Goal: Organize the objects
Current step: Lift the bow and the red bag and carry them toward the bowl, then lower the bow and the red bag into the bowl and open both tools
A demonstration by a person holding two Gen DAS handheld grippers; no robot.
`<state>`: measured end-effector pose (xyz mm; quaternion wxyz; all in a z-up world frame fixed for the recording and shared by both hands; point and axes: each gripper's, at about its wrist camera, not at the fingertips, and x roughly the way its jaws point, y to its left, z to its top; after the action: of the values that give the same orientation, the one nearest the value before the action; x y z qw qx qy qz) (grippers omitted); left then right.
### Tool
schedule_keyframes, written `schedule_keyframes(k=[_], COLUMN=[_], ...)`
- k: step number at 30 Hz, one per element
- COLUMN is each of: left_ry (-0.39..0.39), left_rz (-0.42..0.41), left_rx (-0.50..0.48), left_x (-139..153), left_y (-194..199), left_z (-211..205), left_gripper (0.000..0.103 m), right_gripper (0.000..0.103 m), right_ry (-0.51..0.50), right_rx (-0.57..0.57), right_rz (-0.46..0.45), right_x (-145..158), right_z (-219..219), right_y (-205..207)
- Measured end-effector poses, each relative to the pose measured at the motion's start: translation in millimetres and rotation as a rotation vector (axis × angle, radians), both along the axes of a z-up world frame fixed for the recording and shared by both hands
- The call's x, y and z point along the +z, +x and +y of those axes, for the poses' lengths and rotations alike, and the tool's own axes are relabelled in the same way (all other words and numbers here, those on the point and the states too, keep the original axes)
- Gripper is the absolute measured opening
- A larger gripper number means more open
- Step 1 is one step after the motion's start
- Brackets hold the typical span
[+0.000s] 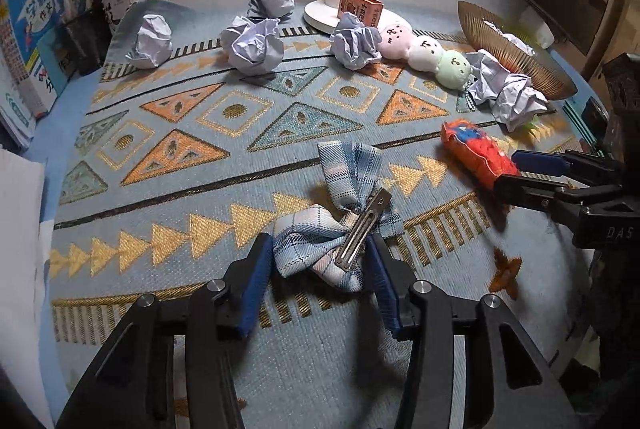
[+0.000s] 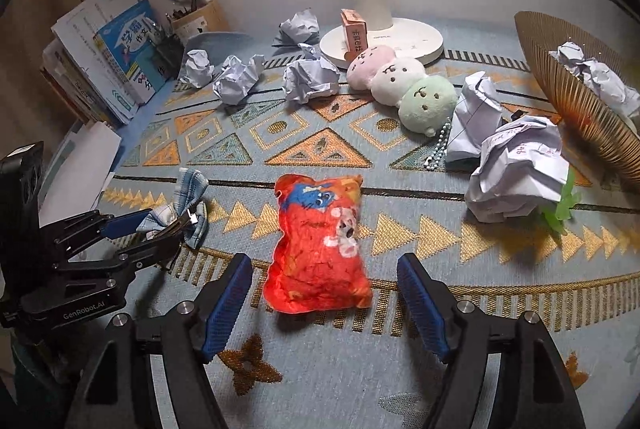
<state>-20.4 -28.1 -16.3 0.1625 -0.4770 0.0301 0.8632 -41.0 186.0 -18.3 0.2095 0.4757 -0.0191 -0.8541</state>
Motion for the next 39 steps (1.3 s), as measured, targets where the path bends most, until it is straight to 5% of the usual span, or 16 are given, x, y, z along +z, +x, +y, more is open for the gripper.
schedule_keyframes(k=[5, 7, 8, 9, 11, 16, 20, 23, 25, 29, 33, 39], left_ry=[0.006, 0.021, 0.004, -0.024, -0.068, -0.015, -0.047, -0.124, -0.115, -0.098, -0.004, 0.089], left_rz=[-0.021, -0.025, -0.025, -0.021, 0.022, 0.097, 0.059, 0.053, 0.051, 0.055, 0.056, 0.154], left_rx=[-0.008, -0.023, -0.022, -0.019, -0.014, -0.029, -0.118, -0.173, -0.180, -0.140, -0.115, -0.109], left_x=[0.0, -0.1, -1.4, -3.9, -5.1, 12.1, 9.4, -3.3, -1.7, -0.2, 9.6, 60.8], left_y=[0.0, 1.3, 1.9, 2.9, 9.4, 11.0, -7.3, -5.4, -2.4, 1.8, 0.9, -10.1], left_z=[-13.1, -14.3, -12.8, -10.6, -6.8, -13.1, 3.1, 23.7, 30.6, 40.3, 48.4, 87.5], left_gripper=[0.049, 0.064, 0.086, 0.094, 0.090, 0.087, 0.078, 0.055, 0.038, 0.020, 0.020, 0.020], right_gripper=[0.074, 0.076, 0.076, 0.077, 0.077, 0.077, 0.079, 0.078, 0.055, 0.039, 0.037, 0.037], right_ry=[-0.005, -0.009, -0.014, -0.022, -0.031, -0.021, 0.018, 0.075, 0.131, 0.082, -0.038, -0.105], right_rx=[0.019, 0.025, 0.027, 0.029, 0.029, 0.035, 0.047, 0.055, 0.044, 0.027, 0.003, -0.090], right_rz=[0.004, 0.008, 0.009, 0.009, 0.008, 0.006, -0.005, 0.023, 0.071, 0.064, 0.054, 0.211], right_x=[-5.3, -5.7, -6.2, -6.3, -6.4, -6.2, -6.9, -8.3, -8.8, -6.9, 7.1, 71.6], right_z=[-5.9, -6.1, -5.3, -4.5, -3.1, -6.0, -18.0, -27.5, -31.5, -20.4, 2.0, 55.3], right_y=[0.7, 1.1, 1.1, 1.2, 0.6, -0.8, -4.8, -4.1, 0.1, -2.1, 1.7, 19.6])
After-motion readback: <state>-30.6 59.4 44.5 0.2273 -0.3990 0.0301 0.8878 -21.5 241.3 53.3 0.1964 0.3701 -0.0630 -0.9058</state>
